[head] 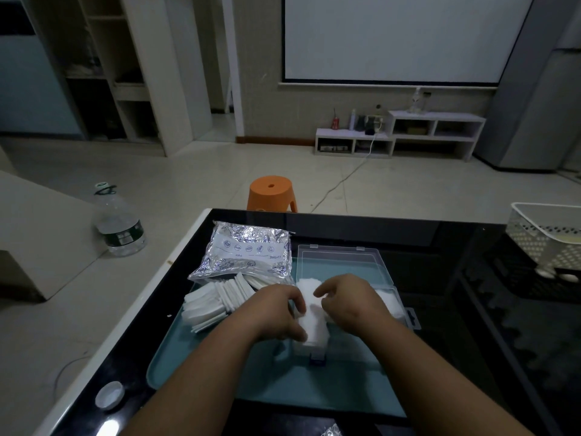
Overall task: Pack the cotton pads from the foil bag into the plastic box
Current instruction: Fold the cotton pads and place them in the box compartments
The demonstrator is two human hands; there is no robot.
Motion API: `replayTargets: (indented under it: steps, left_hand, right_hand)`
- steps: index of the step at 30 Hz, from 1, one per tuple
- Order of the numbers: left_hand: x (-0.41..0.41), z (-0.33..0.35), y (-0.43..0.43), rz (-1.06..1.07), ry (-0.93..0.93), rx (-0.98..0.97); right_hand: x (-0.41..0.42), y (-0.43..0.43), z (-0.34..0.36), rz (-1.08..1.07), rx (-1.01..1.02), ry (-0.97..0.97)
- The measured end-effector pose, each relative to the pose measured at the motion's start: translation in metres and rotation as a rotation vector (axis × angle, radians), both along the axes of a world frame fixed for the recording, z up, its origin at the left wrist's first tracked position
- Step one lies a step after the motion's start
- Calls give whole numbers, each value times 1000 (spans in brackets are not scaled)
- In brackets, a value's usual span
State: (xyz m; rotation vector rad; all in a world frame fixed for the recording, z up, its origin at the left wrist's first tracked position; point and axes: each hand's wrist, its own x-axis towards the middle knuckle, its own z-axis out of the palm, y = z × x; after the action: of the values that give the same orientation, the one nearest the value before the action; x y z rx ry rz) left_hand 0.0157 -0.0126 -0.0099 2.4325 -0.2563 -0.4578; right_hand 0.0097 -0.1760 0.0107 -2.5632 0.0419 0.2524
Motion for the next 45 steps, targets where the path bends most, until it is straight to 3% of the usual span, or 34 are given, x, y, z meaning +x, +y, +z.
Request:
replayTargets:
  steps: [5,12,24,30,35,45]
  left_hand:
    - [0,-2,0,-15,-4,9]
    - [0,-1,0,-33,12,20]
    - [-1,0,3,-57,52,-20]
    - [1,-3,1,-28,84,-54]
    - [4,-11,-3,-17,5,89]
    - [2,-7,2,-49,21,52]
  right_hand:
    - [-2,7,-8,182,-153,87]
    - [-1,10,-12,257,-290,148]
    - [-3,2,-13,192,-165,99]
    - [2,-2,-8,257,-111,158]
    - [1,-5,-11,326,-110,224]
    - [-2,-10,-4,252,-153,-27]
